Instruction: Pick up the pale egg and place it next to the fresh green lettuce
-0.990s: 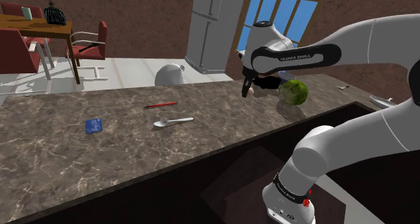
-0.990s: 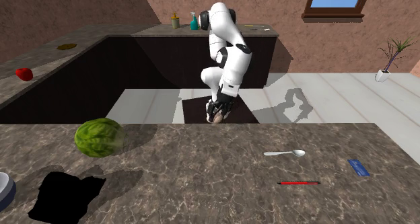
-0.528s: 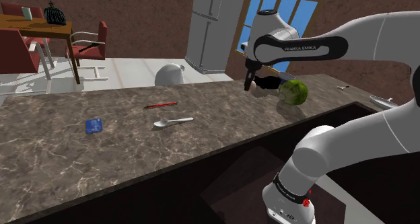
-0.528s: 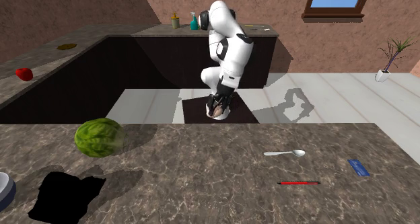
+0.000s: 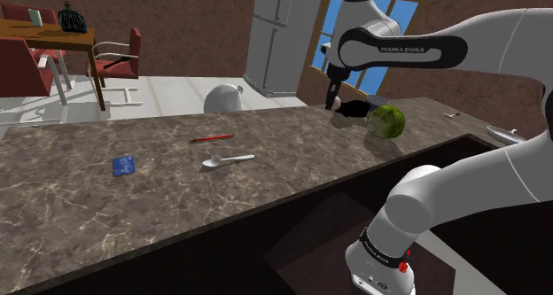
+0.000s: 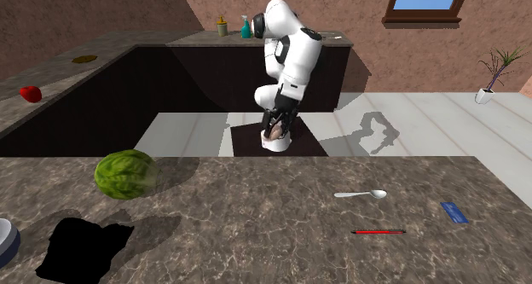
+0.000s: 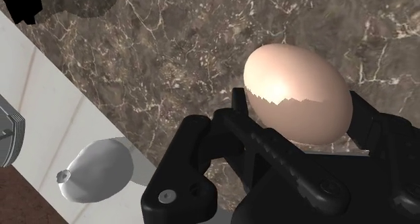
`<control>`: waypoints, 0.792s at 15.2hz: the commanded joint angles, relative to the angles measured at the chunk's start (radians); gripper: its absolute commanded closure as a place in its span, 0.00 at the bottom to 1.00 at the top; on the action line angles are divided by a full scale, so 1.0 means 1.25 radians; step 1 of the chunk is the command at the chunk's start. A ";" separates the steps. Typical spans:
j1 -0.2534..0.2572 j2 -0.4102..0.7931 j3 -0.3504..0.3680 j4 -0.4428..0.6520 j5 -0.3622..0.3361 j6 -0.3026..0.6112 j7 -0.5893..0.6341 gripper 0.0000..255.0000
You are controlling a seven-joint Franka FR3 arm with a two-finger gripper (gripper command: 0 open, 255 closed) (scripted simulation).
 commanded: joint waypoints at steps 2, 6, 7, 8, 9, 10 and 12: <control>0.002 0.001 0.004 0.035 0.006 -0.033 -0.009 1.00; -0.020 -0.024 -0.043 0.020 -0.017 -0.024 -0.065 1.00; -0.027 -0.031 -0.059 0.016 -0.025 -0.019 -0.083 1.00; -0.034 -0.037 -0.076 0.012 -0.033 -0.014 -0.102 1.00; -0.041 -0.042 -0.092 0.010 -0.041 -0.009 -0.120 1.00; -0.049 -0.046 -0.109 0.008 -0.049 -0.004 -0.139 1.00; -0.063 -0.051 -0.143 0.007 -0.064 0.006 -0.176 1.00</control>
